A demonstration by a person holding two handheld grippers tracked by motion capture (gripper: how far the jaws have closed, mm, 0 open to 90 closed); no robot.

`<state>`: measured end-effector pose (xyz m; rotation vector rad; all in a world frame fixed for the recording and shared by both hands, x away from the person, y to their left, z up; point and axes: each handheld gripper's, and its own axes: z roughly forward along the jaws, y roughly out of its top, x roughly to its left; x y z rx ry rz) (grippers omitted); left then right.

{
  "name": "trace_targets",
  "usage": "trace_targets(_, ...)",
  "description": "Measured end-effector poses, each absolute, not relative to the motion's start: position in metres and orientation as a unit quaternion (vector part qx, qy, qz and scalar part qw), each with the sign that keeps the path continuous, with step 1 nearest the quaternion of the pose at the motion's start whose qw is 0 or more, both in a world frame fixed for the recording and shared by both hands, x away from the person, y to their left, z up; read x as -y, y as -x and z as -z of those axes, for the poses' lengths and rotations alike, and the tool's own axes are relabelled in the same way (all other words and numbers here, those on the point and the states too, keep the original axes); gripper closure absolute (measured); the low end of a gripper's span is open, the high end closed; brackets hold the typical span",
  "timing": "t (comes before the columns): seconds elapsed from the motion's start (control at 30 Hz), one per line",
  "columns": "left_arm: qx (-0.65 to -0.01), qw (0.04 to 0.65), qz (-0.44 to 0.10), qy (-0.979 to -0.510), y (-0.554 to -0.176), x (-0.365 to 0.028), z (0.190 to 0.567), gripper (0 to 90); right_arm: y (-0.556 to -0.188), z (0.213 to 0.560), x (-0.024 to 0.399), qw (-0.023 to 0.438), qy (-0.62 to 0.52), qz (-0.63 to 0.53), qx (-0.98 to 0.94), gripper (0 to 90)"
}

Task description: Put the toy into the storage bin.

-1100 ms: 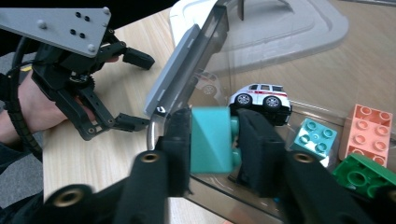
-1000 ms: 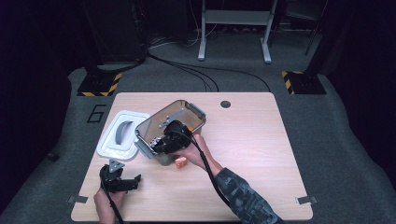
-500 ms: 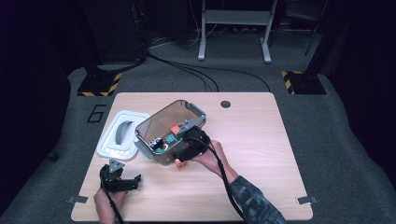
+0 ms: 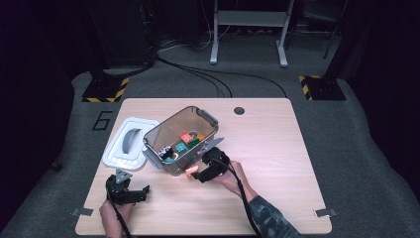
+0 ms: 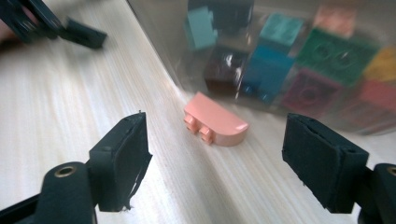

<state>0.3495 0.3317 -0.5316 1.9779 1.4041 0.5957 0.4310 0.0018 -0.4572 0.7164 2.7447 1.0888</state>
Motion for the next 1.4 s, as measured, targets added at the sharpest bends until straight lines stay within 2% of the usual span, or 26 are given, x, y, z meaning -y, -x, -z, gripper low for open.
trace_targets(0.17,-0.534,0.316,-0.226,-0.751,-0.349,-0.332,0.532,0.0,-0.437,0.477,-0.014,0.039,-0.231,-0.344,-0.909,26.8)
trace_targets(0.3,-0.534,0.317,-0.226,-0.751,-0.350,-0.332,0.532,0.0,-0.441,0.481,-0.021,0.051,-0.212,-0.344,-0.913,30.7)
trace_targets(0.43,-0.534,0.317,-0.226,-0.751,-0.350,-0.332,0.532,0.0,-0.443,0.486,-0.025,0.041,-0.208,-0.334,-0.918,34.0)
trace_targets(0.5,-0.533,0.316,-0.226,-0.751,-0.349,-0.332,0.532,0.0,-0.443,0.488,-0.025,0.043,-0.204,-0.330,-0.921,37.3)
trace_targets(0.57,-0.534,0.317,-0.226,-0.751,-0.349,-0.332,0.532,0.0,-0.439,0.488,-0.024,0.036,-0.200,-0.323,-0.924,45.7)
trace_targets(0.6,-0.533,0.316,-0.226,-0.751,-0.349,-0.332,0.532,0.0,-0.437,0.488,-0.023,0.032,-0.199,-0.321,-0.926,46.8)
trace_targets(0.97,-0.536,0.320,-0.227,-0.747,-0.350,-0.331,0.532,0.0,-0.432,0.481,-0.034,0.048,-0.174,-0.311,-0.933,46.1)
trace_targets(1.1,-0.536,0.320,-0.227,-0.747,-0.350,-0.331,0.532,0.0,-0.433,0.490,-0.040,0.047,-0.171,-0.296,-0.939,65.2)
trace_targets(1.13,-0.536,0.320,-0.227,-0.747,-0.349,-0.331,0.532,0.0,-0.432,0.491,-0.039,0.043,-0.170,-0.297,-0.939,66.4)
trace_targets(1.4,-0.536,0.319,-0.227,-0.748,-0.349,-0.331,0.532,0.0,-0.424,0.486,-0.019,0.046,-0.188,-0.298,-0.935,67.5)
